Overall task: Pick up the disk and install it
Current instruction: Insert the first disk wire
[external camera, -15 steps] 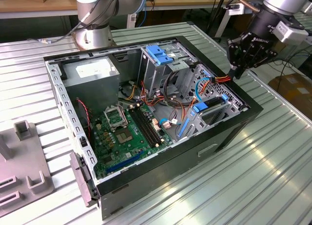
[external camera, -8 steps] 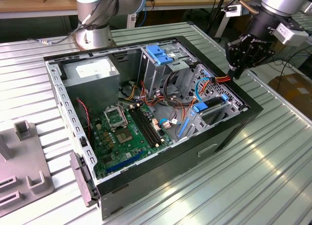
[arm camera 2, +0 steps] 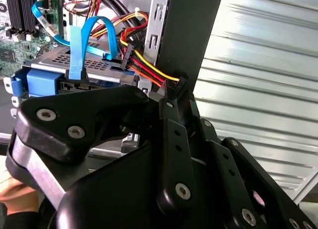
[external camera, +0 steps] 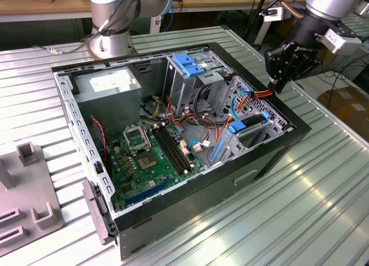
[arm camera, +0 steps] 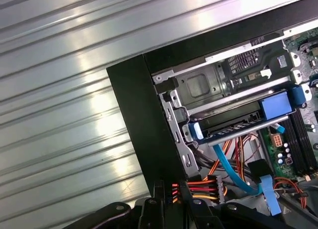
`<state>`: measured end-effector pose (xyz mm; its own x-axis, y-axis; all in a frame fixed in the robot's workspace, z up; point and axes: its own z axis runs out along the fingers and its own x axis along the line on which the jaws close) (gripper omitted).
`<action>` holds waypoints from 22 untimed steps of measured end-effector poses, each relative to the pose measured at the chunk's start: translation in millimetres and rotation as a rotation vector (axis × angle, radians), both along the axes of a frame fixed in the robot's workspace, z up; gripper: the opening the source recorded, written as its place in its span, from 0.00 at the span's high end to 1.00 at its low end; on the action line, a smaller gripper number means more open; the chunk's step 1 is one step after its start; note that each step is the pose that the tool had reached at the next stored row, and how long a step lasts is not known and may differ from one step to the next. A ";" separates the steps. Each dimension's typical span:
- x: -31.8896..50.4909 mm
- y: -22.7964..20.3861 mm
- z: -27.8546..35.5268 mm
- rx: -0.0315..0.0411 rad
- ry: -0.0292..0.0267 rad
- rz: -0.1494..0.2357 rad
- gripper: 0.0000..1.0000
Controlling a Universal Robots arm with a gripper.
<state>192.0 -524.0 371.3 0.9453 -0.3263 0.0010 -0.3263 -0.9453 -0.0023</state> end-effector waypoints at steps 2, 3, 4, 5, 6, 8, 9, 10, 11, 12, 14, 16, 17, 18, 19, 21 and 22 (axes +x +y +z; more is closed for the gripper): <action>0.1 0.5 -1.4 0.0002 -0.0034 0.006 0.75; 0.1 0.5 -2.0 -0.0001 -0.0041 0.007 0.75; 0.1 0.5 -2.9 -0.0001 -0.0048 0.010 0.75; 0.1 0.5 -3.3 -0.0002 -0.0050 0.012 0.75; 0.1 0.5 -3.4 -0.0003 -0.0051 0.013 0.75; 0.1 0.4 -3.6 0.0000 -0.0051 0.014 0.75; 0.1 0.4 -3.7 0.0001 -0.0051 0.015 0.75; 0.1 0.4 -3.7 0.0002 -0.0051 0.015 0.77; 0.1 0.5 -3.7 0.0001 -0.0051 0.015 0.83; 0.1 0.5 -3.7 0.0002 -0.0051 0.015 0.83; 0.1 0.4 -3.7 0.0002 -0.0051 0.015 0.84; 0.1 0.5 -0.4 0.0005 -0.0051 0.015 0.84; 0.1 0.4 1.5 0.0002 -0.0051 0.015 0.84; 0.1 0.5 3.9 0.0002 -0.0051 0.015 0.84; 0.1 0.4 4.4 0.0004 -0.0051 0.015 0.84; 0.1 0.5 4.3 0.0006 -0.0051 0.008 0.84; 0.1 0.5 4.4 0.0004 -0.0051 -0.003 0.84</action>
